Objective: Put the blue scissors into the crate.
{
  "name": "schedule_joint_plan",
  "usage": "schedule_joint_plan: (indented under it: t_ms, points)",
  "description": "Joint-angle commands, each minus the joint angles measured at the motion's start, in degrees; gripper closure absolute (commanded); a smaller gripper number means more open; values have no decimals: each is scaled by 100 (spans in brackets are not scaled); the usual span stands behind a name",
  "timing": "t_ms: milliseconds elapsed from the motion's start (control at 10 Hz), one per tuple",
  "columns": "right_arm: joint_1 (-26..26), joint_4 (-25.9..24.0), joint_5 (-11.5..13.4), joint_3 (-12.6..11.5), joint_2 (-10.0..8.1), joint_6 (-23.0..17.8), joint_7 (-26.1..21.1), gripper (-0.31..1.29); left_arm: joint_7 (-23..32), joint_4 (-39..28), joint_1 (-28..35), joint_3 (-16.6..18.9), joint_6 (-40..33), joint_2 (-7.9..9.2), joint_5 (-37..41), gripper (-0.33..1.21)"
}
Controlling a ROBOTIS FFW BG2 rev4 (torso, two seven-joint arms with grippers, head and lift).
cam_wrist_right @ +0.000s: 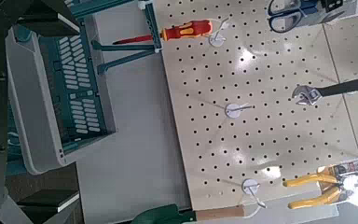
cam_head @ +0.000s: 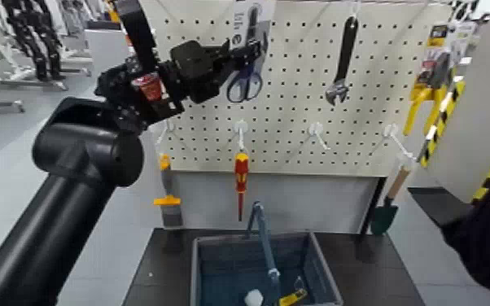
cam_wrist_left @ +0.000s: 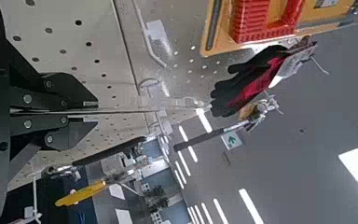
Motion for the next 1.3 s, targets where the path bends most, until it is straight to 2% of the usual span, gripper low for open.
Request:
schedule_joint_plan:
  t_ms: [100,500,1300]
  points:
    - [0,9,-3,-2,9,9,-7,8,28,-529,226,47,208,-26,83,119]
    - [0,18,5,-11,18,9,-7,8,37,-318,780,-349,551,-79,794,119]
    - [9,35,5,-28,35,-9,-16,8,213,-292,1993,-349,1140,247,1111,119]
